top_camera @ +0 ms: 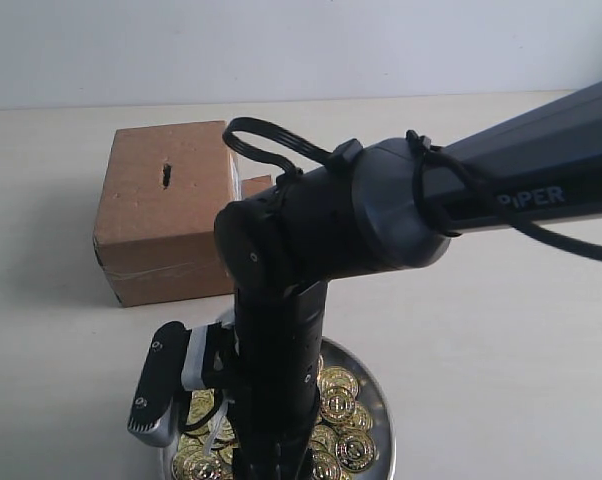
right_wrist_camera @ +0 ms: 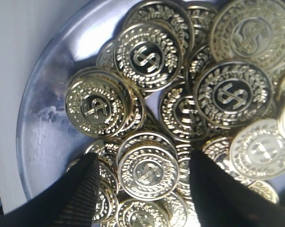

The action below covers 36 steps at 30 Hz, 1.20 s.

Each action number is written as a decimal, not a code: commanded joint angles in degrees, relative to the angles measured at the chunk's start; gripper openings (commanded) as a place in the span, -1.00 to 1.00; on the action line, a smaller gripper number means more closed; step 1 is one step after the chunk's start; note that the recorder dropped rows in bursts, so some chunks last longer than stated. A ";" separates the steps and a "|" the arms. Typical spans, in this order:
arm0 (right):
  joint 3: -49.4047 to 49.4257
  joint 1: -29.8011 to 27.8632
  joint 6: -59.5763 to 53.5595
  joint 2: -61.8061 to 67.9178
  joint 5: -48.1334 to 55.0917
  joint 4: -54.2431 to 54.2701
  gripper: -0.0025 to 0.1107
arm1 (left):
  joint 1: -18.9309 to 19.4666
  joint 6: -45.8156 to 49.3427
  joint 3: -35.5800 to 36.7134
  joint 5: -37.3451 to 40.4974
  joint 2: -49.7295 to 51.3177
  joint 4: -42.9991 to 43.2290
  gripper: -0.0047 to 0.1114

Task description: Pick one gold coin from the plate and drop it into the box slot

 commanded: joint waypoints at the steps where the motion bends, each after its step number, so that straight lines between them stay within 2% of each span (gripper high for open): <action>1: -0.43 0.12 -0.03 1.24 0.29 0.45 0.00 | -0.37 0.13 -0.03 -0.59 -0.26 -0.19 -0.92; 7: -0.43 0.12 -0.03 1.97 0.57 0.45 -0.01 | -0.37 0.13 -0.03 -0.59 -0.26 -0.19 -0.92; 36: -0.43 0.12 -0.03 1.97 0.08 -0.33 -0.42 | -0.37 0.13 -0.03 -0.59 -0.26 -0.19 -0.92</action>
